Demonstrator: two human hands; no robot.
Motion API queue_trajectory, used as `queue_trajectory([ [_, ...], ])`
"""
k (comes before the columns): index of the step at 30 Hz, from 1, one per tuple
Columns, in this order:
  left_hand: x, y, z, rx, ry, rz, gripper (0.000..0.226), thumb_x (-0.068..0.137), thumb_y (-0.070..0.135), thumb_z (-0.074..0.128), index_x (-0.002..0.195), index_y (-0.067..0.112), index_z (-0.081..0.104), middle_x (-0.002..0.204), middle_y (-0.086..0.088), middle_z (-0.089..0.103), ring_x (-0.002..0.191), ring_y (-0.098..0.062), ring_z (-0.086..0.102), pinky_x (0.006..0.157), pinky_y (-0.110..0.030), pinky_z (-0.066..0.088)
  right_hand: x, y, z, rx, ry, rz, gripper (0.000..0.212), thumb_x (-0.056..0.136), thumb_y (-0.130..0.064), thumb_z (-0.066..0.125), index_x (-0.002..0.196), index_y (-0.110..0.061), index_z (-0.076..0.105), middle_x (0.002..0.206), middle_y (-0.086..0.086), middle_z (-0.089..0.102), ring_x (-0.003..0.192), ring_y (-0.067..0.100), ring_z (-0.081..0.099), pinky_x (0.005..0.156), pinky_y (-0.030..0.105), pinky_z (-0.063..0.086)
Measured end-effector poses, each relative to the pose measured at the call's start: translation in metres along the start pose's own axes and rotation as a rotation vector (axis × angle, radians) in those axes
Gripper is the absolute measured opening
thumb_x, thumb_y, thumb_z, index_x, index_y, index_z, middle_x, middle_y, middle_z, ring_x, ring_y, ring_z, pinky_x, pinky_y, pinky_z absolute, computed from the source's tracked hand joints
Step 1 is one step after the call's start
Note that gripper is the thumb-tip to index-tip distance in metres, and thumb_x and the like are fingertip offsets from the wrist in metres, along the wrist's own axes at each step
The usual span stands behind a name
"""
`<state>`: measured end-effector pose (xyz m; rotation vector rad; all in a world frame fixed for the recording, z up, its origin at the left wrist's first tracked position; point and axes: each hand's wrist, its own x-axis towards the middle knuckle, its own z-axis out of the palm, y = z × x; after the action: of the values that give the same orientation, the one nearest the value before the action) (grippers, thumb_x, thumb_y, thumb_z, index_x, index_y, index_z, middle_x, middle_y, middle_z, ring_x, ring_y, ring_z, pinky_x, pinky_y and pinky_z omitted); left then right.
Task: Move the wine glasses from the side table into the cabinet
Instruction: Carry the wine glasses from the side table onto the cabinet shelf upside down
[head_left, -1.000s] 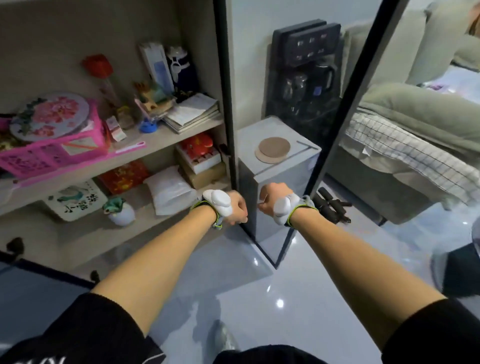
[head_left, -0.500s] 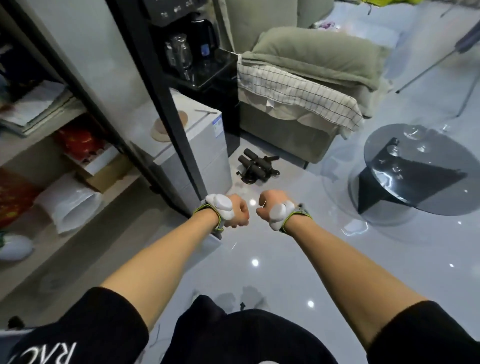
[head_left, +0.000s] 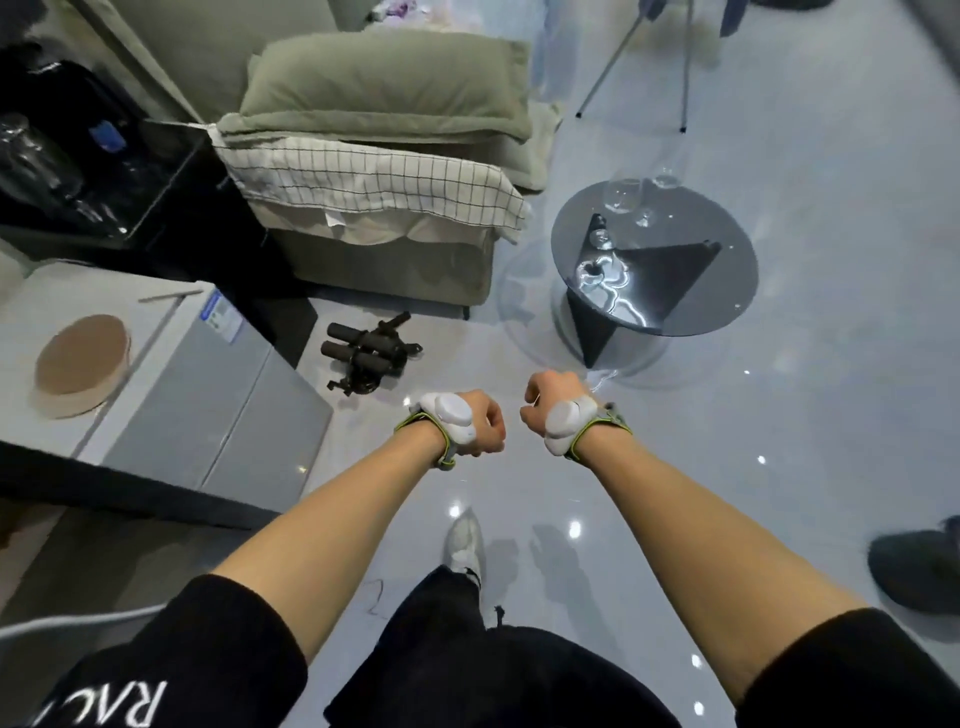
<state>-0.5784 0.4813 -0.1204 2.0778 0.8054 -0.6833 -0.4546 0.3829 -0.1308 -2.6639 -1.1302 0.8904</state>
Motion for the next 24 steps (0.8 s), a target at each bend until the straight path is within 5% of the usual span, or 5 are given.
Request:
queue_trajectory([
  [16, 0.166, 0.152, -0.059, 0.101, -0.164, 0.053, 0.019, 0.067, 0.029, 0.058, 0.082, 0.021, 0.067, 0.086, -0.009, 0.074, 0.071, -0.022, 0.065, 0.076, -0.045, 0.058, 0.109, 0.147, -0.084, 0.272, 0.081, 0.318, 0.025, 0.080, -0.016, 0.058, 0.101, -0.006, 0.065, 0.107, 0.015, 0.067, 0.101, 0.037, 0.063, 0.081, 0.037, 0.056],
  [24, 0.252, 0.276, -0.085, 0.256, -0.083, 0.055, 0.014, 0.081, 0.022, 0.058, 0.090, 0.021, 0.069, 0.079, 0.001, 0.068, 0.083, -0.022, 0.068, 0.078, -0.028, 0.055, 0.190, 0.246, -0.173, 0.280, 0.038, 0.290, 0.020, 0.076, -0.020, 0.057, 0.095, -0.017, 0.064, 0.103, 0.010, 0.067, 0.093, 0.034, 0.062, 0.074, 0.031, 0.053],
])
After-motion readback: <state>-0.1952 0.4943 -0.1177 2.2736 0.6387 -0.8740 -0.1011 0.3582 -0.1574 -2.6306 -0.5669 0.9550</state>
